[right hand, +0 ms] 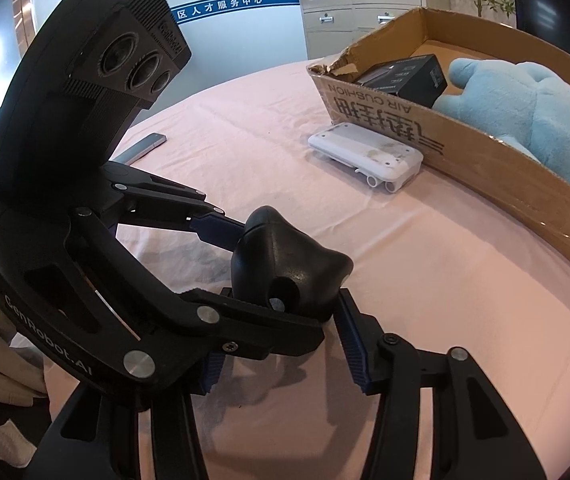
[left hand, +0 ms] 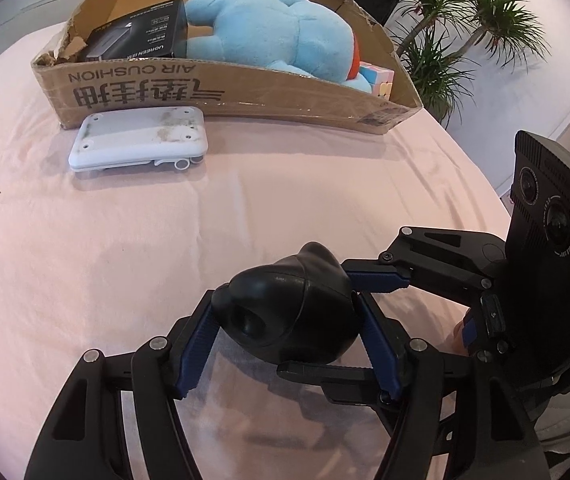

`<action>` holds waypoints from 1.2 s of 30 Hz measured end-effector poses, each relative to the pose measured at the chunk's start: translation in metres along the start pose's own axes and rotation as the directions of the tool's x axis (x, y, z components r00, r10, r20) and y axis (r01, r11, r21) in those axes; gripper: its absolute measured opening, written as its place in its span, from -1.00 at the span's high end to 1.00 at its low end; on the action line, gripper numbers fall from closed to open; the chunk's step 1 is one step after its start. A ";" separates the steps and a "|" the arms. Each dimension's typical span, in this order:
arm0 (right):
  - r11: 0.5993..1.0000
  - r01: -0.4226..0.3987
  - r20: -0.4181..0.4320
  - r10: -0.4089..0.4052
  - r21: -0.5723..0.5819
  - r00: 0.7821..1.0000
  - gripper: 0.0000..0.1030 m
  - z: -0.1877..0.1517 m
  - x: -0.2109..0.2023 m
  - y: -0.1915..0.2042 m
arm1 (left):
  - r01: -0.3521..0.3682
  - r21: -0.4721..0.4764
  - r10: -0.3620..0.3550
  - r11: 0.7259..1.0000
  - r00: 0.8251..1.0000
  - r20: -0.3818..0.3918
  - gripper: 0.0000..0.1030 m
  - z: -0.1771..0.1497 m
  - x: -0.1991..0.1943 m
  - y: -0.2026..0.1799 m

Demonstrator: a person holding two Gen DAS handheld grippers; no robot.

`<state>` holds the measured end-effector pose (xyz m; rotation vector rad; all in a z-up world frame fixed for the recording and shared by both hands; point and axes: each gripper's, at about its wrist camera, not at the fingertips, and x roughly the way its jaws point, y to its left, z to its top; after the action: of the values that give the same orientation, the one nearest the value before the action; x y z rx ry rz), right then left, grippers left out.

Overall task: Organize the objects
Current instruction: 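Lift and carry the black gadget over the box with both grippers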

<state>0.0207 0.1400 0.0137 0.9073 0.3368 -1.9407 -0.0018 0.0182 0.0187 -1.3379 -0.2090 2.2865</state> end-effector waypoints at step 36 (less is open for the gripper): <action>0.993 0.113 0.090 -0.116 0.038 0.989 0.08 0.022 -0.035 -0.016 | -0.026 0.113 0.018 0.993 0.997 0.071 -0.30 0.047 -0.011 -0.029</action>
<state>0.0076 0.1583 0.0522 0.8322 0.3100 -2.0920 -0.0283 0.0430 0.0621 -1.2101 -0.0858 2.3282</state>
